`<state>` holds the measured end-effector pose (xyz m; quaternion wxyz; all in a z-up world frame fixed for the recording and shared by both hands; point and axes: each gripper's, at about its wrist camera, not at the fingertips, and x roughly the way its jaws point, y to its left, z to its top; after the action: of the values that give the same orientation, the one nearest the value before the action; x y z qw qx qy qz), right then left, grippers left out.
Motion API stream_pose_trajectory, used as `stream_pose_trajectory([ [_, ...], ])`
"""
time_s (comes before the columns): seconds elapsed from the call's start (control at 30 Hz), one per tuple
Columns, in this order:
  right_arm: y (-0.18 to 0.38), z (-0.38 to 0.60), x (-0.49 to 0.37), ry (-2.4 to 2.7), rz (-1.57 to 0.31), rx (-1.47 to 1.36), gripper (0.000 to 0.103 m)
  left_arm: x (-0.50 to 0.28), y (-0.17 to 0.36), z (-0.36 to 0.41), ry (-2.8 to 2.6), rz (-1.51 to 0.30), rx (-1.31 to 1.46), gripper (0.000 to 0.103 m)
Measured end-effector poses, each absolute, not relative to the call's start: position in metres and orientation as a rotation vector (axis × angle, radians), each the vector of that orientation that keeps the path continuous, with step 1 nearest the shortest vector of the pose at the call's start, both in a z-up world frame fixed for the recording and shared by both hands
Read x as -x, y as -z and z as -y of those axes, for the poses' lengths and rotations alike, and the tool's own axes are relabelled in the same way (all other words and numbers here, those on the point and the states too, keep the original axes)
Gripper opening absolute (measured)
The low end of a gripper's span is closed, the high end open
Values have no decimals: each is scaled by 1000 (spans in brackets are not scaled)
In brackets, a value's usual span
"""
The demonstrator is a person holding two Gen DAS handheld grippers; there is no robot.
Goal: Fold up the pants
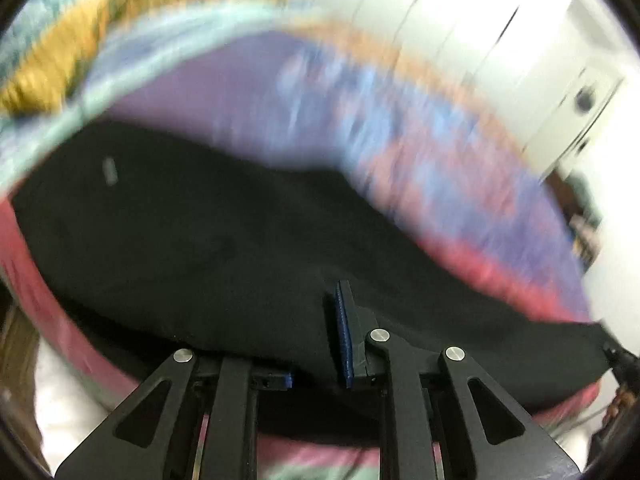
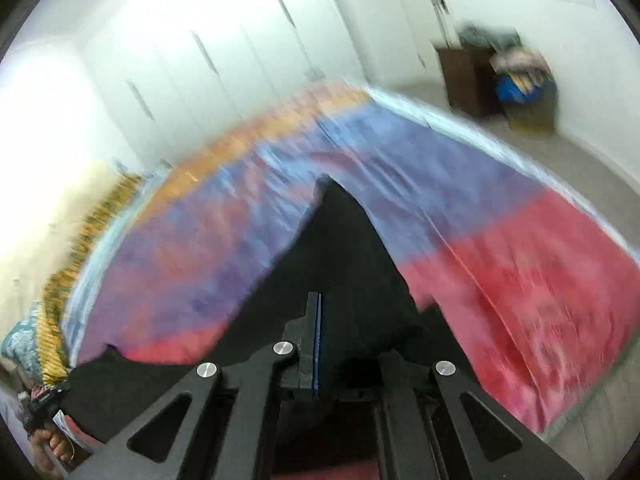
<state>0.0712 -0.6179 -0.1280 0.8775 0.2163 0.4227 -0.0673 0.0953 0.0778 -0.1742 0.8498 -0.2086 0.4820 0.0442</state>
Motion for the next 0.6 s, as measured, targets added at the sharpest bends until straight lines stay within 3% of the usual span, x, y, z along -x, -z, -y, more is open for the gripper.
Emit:
stream_pose_trajectory([
  [0.13, 190, 634, -78, 208, -1104, -563, 11, -91, 193, -73, -105, -1046, 471, 23],
  [0.17, 186, 637, -76, 207, -1078, -585, 17, -92, 192, -73, -97, -1050, 469, 27],
  [0.2, 184, 638, -74, 208, -1063, -594, 35, -92, 190, -73, -84, -1055, 471, 38],
  [0.23, 184, 640, -72, 211, -1050, -607, 45, -91, 189, -76, -82, -1051, 478, 45],
  [0.27, 183, 642, -69, 214, -1041, -619, 53, -89, 188, -80, -91, -1044, 486, 46],
  [0.33, 182, 643, -66, 215, -1023, -649, 53, -84, 185, -87, -116, -1025, 536, 46],
  [0.47, 180, 654, -55, 236, -970, -724, 53, -70, 185, -103, -154, -985, 630, 41],
  [0.57, 181, 662, -44, 271, -938, -767, 53, -69, 191, -105, -163, -996, 613, 24],
  [0.6, 182, 665, -42, 278, -932, -783, 52, -71, 192, -103, -161, -1006, 602, 12],
])
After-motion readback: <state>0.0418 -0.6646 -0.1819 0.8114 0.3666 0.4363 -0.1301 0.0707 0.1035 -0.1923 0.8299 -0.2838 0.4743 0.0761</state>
